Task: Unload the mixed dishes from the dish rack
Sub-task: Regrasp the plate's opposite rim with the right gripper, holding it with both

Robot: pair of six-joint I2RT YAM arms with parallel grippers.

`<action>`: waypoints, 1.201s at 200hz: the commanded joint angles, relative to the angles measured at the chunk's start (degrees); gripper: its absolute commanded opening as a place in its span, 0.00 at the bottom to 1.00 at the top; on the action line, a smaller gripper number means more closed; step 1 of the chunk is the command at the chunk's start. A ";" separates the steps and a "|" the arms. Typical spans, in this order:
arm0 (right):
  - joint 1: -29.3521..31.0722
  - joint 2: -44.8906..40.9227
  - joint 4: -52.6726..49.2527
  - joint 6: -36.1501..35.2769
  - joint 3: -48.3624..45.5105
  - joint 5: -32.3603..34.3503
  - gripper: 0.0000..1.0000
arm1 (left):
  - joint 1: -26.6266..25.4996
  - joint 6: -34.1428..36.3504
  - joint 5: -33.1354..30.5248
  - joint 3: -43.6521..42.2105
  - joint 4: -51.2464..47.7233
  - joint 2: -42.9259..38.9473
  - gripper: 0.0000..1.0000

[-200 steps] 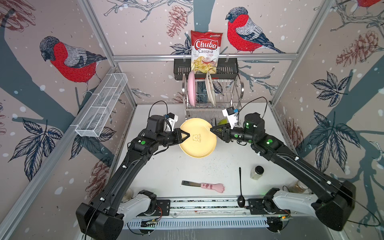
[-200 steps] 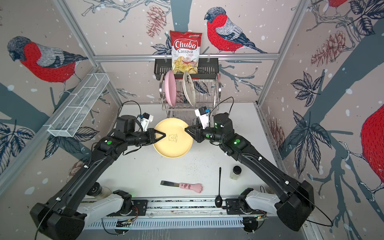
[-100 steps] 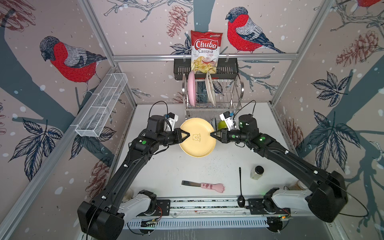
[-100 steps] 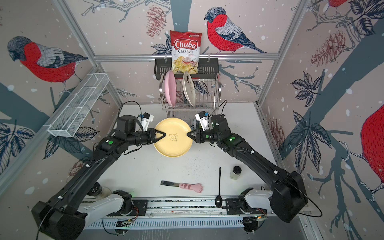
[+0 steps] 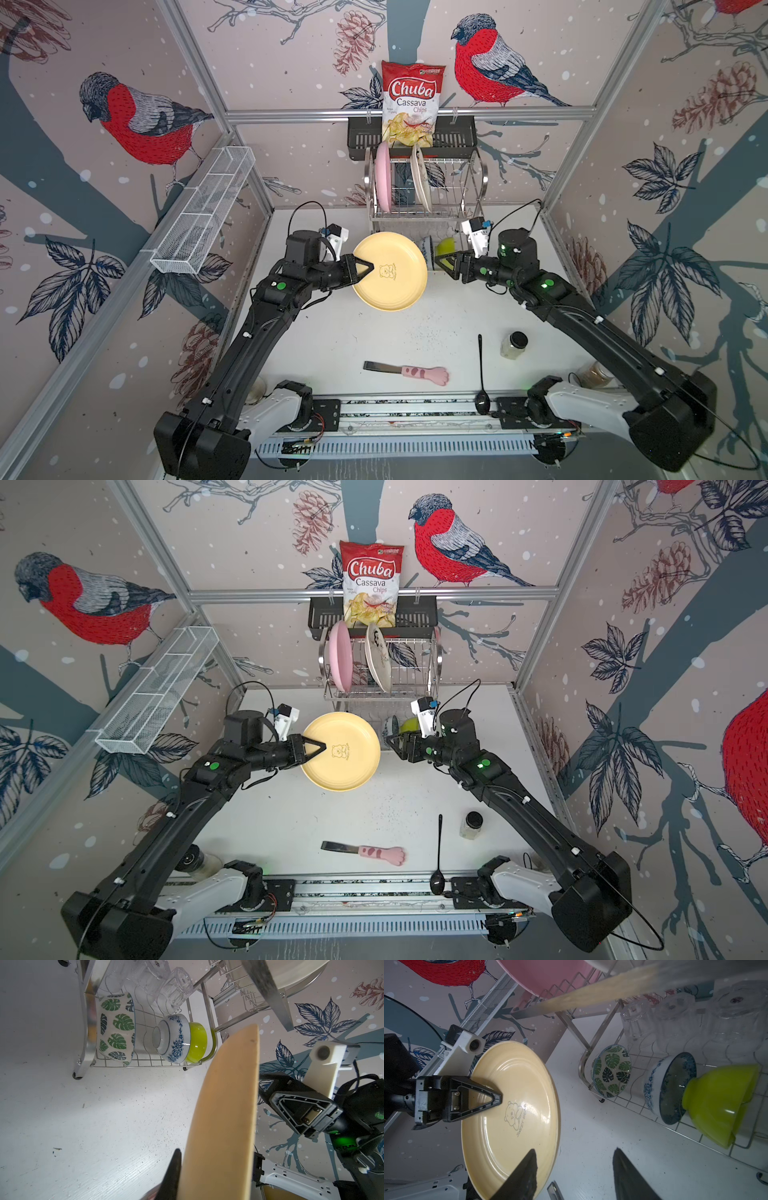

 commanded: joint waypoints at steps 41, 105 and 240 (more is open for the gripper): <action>6.81 5.24 4.74 2.03 2.10 -0.15 0.61 | 0.39 -0.28 2.29 -1.79 4.13 -0.22 0.00; 8.46 11.95 2.02 3.12 4.32 -0.28 0.29 | 0.46 -0.69 3.86 -2.77 5.99 -0.19 0.00; 7.93 9.87 -2.84 2.32 3.18 2.40 0.00 | 1.04 1.06 2.74 -2.29 4.34 -1.52 0.76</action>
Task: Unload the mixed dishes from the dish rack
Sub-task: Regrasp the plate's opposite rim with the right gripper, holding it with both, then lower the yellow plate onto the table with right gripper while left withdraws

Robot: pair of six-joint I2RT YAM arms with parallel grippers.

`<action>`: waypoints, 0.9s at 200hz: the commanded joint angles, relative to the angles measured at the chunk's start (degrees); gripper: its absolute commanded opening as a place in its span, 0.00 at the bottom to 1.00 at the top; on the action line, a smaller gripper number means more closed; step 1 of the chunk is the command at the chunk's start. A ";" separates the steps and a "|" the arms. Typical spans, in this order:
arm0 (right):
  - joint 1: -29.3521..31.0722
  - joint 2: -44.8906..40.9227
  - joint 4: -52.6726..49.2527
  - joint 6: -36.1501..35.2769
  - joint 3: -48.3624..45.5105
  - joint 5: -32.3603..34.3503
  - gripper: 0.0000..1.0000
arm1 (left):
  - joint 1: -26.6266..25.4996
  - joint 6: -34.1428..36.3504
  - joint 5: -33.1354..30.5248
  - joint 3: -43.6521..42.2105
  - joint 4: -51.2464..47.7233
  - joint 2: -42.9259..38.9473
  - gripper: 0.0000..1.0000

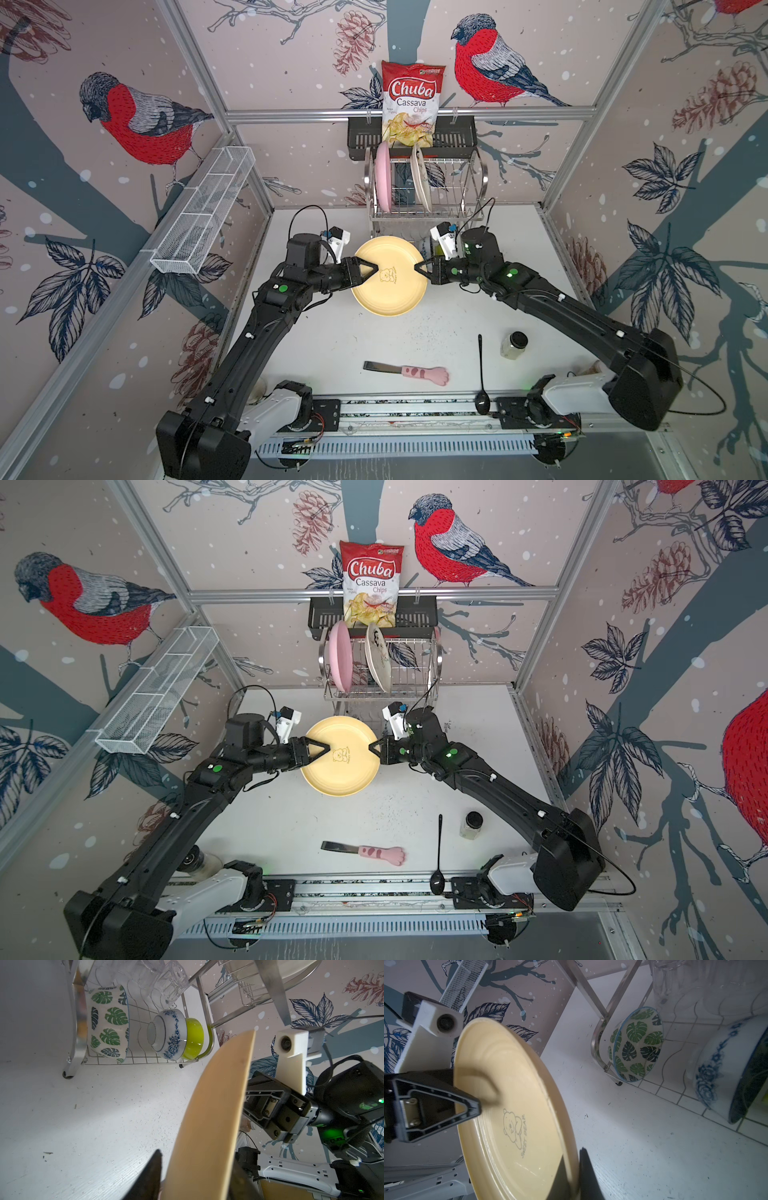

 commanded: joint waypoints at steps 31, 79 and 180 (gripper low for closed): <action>-0.11 -2.91 -4.18 -1.61 -5.25 2.57 0.00 | 1.56 1.76 -3.07 1.87 -0.35 -2.45 0.88; 1.16 -4.40 -4.90 0.54 -11.29 4.73 0.00 | 2.46 2.51 -11.61 4.38 -3.46 -3.64 0.94; -2.39 2.90 0.11 8.51 -20.20 5.97 0.00 | 3.16 2.61 -13.20 5.42 -4.45 -3.23 0.97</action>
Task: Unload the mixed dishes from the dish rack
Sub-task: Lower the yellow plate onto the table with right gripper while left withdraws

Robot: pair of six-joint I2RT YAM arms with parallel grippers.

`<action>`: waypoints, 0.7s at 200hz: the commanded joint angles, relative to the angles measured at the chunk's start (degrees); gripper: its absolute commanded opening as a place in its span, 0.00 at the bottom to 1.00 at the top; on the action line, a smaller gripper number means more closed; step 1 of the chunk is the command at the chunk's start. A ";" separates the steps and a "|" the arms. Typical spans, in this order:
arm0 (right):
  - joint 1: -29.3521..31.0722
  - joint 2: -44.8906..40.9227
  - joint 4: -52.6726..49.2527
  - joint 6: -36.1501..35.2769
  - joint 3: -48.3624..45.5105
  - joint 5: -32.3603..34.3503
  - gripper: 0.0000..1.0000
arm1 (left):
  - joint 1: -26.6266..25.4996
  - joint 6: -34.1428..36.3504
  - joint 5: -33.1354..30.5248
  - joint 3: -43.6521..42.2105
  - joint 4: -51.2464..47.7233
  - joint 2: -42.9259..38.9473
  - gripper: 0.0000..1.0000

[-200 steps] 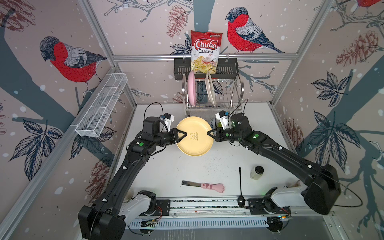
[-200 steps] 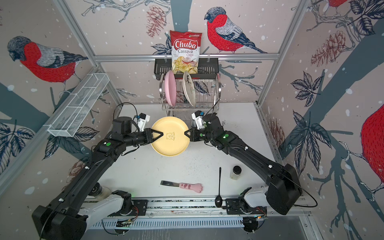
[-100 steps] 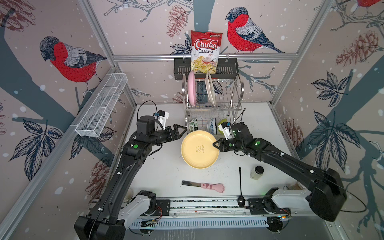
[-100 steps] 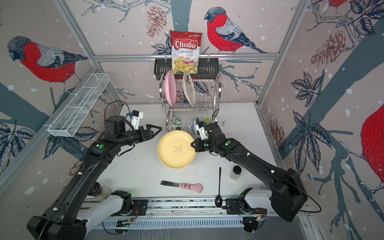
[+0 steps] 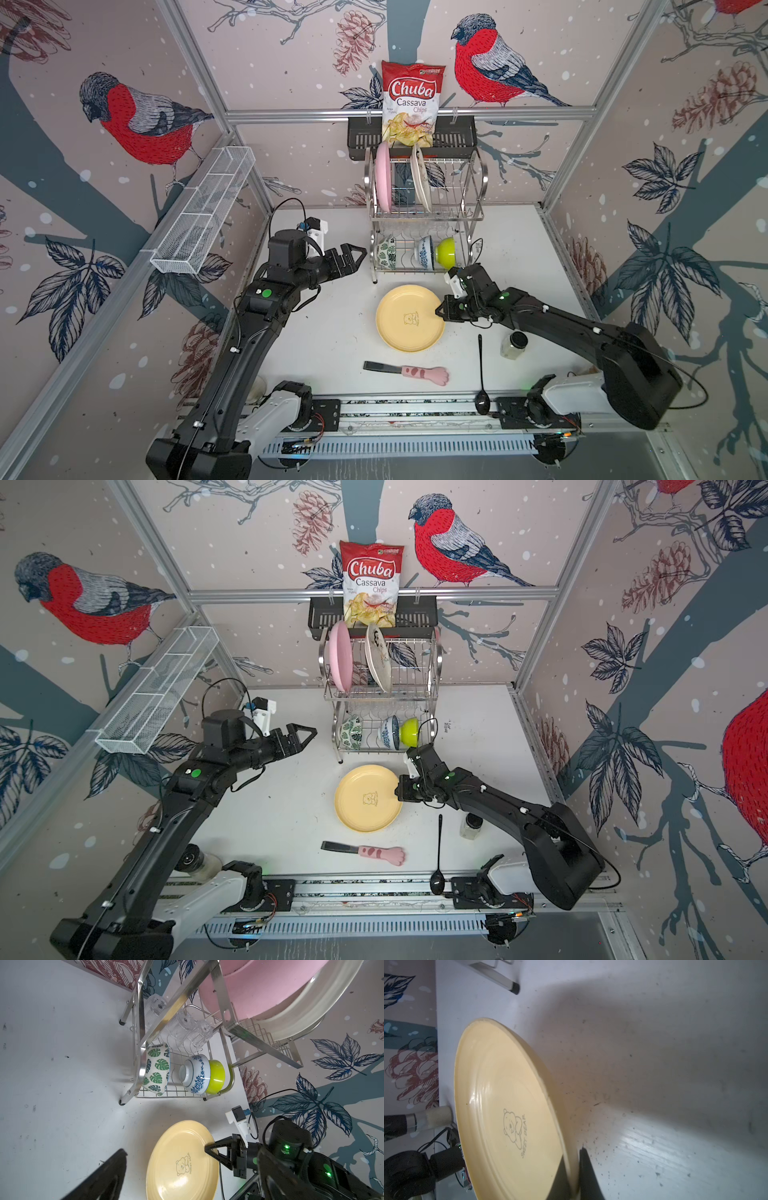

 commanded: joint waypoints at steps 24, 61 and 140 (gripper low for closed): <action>-0.57 3.38 5.76 3.40 -1.20 1.46 0.00 | 0.32 1.38 -0.85 1.08 -0.73 0.70 0.97; -0.87 6.01 8.19 4.08 -1.69 2.91 0.00 | 0.50 1.63 -0.42 1.55 -1.05 1.95 0.97; -2.07 6.84 13.09 6.80 -4.89 5.27 0.18 | 0.85 1.51 0.52 0.95 -0.03 2.65 0.97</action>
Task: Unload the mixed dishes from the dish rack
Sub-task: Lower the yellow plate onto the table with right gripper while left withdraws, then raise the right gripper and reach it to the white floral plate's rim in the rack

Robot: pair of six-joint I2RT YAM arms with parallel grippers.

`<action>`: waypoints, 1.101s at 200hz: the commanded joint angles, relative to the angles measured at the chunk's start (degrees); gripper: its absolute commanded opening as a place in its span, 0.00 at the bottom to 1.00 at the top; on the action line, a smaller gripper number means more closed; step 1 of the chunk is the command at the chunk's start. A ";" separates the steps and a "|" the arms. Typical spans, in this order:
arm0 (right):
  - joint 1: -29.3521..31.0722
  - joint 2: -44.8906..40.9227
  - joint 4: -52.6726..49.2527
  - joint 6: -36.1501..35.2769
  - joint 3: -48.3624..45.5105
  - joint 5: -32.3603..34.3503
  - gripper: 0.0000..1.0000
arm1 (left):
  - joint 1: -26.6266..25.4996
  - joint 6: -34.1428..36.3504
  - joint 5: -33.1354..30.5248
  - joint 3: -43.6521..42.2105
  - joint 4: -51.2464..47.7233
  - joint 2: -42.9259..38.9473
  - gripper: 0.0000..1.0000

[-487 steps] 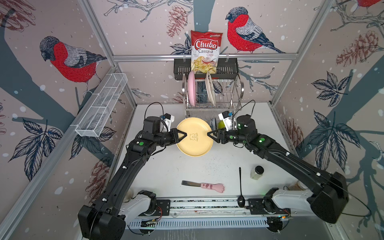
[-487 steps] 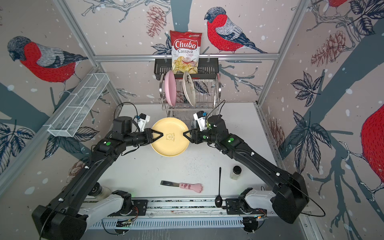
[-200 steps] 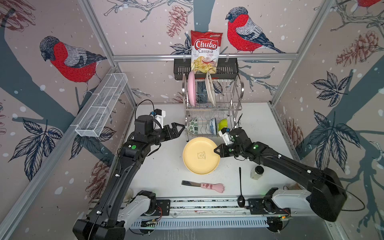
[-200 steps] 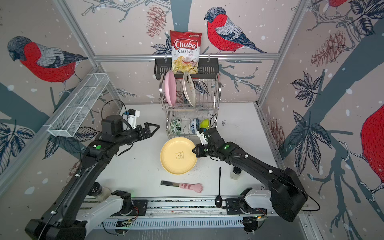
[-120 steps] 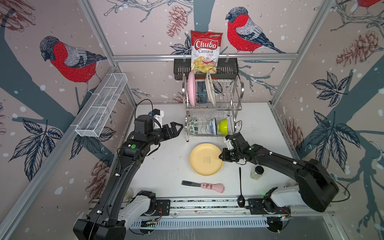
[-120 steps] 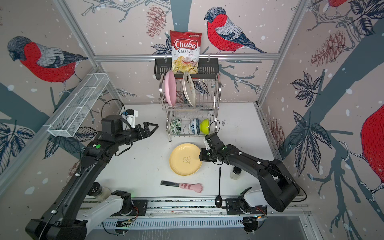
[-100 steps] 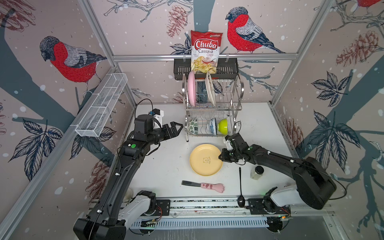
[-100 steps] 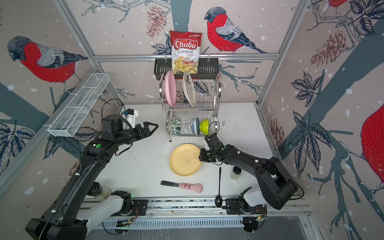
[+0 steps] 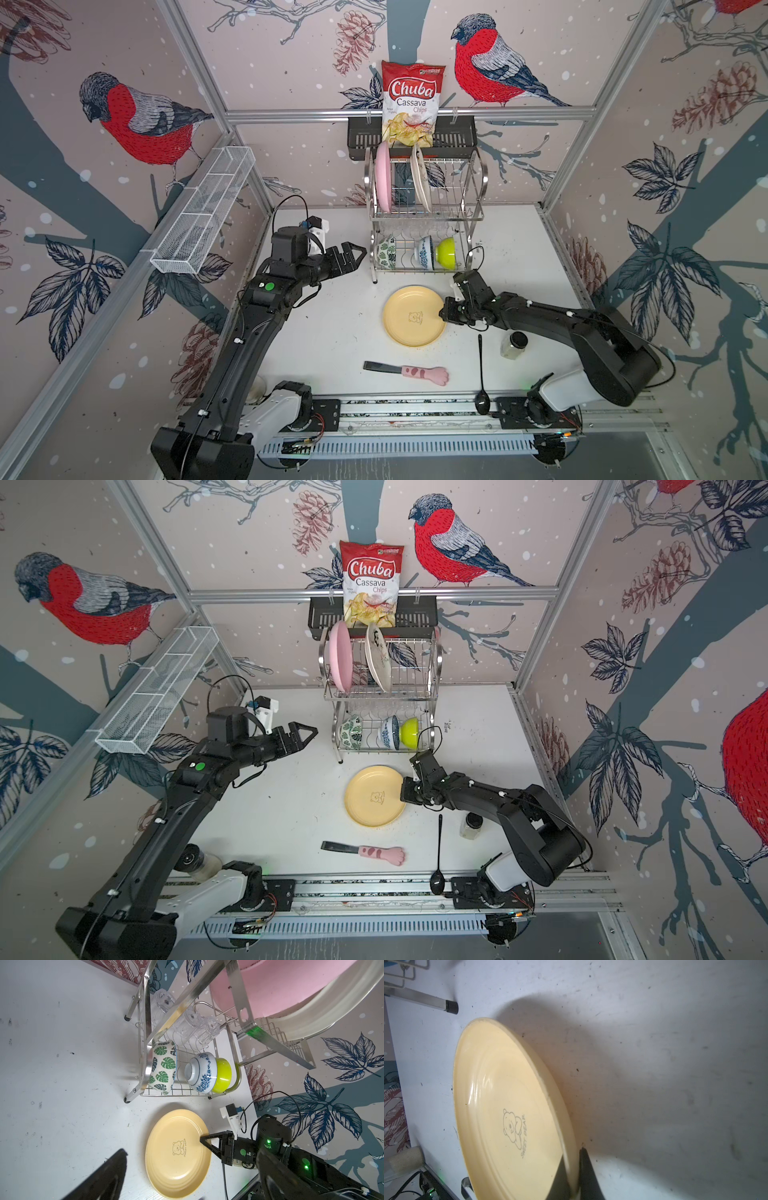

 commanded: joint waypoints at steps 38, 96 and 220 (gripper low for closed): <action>-0.69 0.07 3.17 1.07 -0.75 1.49 0.28 | 0.28 0.42 1.36 -0.06 1.38 0.41 0.97; -1.70 -3.68 -0.41 -0.73 -1.17 3.72 0.37 | 0.46 0.32 1.10 0.03 0.95 -0.10 0.97; 5.01 -32.96 -14.44 -10.91 7.58 24.87 0.49 | 0.98 1.31 -2.75 1.41 -0.94 -1.25 0.96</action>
